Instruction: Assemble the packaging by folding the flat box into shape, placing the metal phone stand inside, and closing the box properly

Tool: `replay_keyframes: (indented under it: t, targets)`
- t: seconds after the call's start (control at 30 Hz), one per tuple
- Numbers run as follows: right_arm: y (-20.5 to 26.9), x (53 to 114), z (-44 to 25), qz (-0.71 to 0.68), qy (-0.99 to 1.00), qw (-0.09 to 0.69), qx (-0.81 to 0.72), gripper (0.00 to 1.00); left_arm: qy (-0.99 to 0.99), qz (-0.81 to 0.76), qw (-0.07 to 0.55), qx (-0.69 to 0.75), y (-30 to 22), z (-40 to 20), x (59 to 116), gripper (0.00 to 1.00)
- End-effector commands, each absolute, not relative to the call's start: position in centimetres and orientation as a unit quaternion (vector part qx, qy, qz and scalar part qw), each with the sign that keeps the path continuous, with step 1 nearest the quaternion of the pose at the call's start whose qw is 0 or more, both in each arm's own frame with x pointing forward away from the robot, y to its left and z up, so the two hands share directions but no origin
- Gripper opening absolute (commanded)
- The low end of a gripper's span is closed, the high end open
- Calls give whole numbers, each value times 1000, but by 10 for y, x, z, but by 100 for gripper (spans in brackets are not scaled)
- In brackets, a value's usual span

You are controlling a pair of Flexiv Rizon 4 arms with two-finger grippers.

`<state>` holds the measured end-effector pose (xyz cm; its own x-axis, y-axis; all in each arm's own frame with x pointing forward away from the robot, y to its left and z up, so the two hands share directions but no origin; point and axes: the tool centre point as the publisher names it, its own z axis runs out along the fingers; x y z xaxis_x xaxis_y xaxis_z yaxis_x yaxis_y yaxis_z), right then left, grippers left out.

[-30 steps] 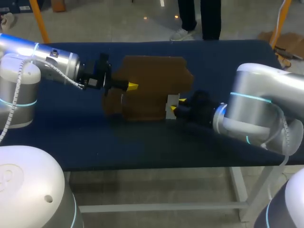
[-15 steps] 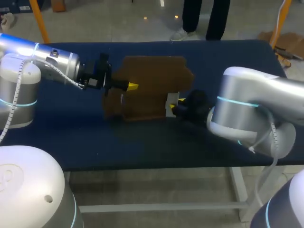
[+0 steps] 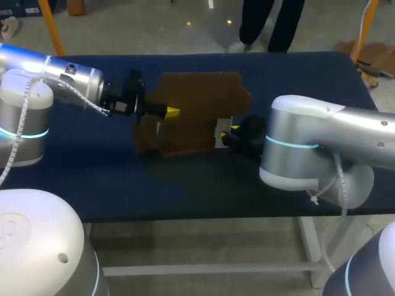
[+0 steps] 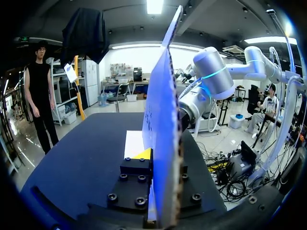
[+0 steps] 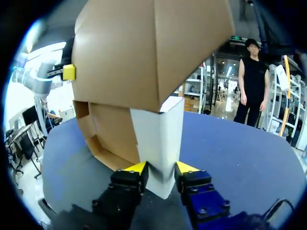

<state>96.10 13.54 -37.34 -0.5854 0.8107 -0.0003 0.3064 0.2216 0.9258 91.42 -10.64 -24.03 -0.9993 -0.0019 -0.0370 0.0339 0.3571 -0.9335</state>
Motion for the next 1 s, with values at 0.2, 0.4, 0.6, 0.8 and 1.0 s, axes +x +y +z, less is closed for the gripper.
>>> replay_keyframes:
  t: [0.2, 0.4, 0.6, 0.8, 1.0]
  targets:
    - [143, 974, -380, 479, 722, 294, 403, 39, 824, -566, 13, 11, -106, -243, 913, 0]
    - [144, 978, -379, 482, 719, 295, 405, 35, 824, -566, 13, 11, -106, -243, 913, 0]
    - [146, 977, -375, 481, 713, 300, 412, 32, 824, -566, 13, 11, -106, -243, 913, 0]
    - [146, 973, -373, 478, 709, 305, 419, 25, 824, -566, 13, 11, -106, -243, 913, 0]
    - [147, 971, -373, 476, 709, 305, 423, 0, 824, -566, 13, 11, -106, -243, 913, 0]
